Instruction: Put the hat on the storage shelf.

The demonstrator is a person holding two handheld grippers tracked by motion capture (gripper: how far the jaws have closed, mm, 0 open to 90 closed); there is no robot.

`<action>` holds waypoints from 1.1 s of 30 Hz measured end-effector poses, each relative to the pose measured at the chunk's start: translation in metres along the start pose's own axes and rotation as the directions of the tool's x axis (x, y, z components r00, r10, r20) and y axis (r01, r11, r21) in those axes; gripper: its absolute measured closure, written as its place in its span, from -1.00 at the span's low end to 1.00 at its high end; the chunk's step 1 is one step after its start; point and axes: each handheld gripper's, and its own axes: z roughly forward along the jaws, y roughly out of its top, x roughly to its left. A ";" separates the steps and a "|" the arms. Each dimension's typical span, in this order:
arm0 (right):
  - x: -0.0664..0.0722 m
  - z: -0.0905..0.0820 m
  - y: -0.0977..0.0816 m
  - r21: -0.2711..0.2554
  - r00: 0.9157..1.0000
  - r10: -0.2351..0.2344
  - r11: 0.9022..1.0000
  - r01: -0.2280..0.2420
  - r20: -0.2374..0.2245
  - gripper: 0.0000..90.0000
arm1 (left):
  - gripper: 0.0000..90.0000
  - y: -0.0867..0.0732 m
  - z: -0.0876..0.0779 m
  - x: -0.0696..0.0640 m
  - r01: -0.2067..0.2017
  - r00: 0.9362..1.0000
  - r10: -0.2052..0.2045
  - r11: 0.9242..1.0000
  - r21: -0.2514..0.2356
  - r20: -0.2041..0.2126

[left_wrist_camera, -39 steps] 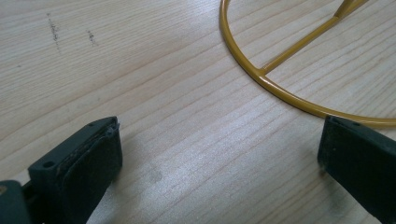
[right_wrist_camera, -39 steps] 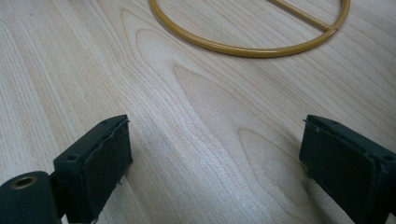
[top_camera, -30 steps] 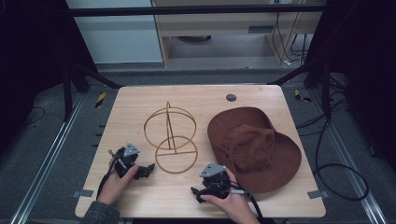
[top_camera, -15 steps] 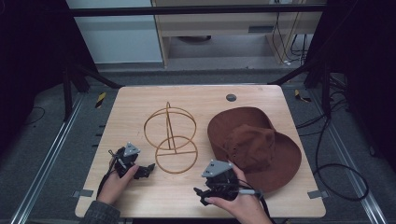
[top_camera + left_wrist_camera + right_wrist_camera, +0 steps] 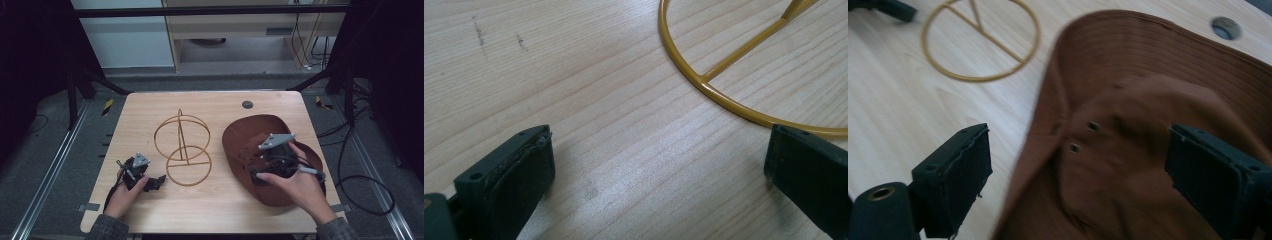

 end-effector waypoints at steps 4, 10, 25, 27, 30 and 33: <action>-0.017 -0.005 -0.002 0.020 1.000 0.005 1.000 -0.006 0.022 -0.67 | -1.00 0.000 0.000 0.000 0.000 1.000 0.000 1.000 0.000 0.000; -0.040 -0.012 -0.007 0.067 0.999 0.047 0.997 -0.049 0.025 -0.58 | -1.00 0.000 0.000 0.000 0.000 1.000 0.000 1.000 0.000 0.000; -0.064 -0.014 0.007 0.152 1.000 0.000 0.988 0.003 -0.024 -0.69 | -1.00 0.000 0.000 0.000 0.004 1.000 -0.004 1.000 0.000 -0.002; -0.066 -0.013 0.008 0.159 1.000 -0.005 0.987 0.009 -0.020 -0.66 | -1.00 0.000 0.000 0.000 0.004 1.000 -0.004 1.000 0.000 -0.002; -0.070 -0.009 0.015 0.183 1.000 -0.021 0.983 0.020 0.001 -0.55 | -1.00 0.000 0.000 0.000 0.004 1.000 -0.004 1.000 0.000 -0.002; -0.073 -0.006 0.018 0.185 1.000 -0.015 0.983 0.016 -0.005 -0.57 | -1.00 0.000 0.000 0.000 0.004 1.000 -0.004 1.000 0.000 -0.002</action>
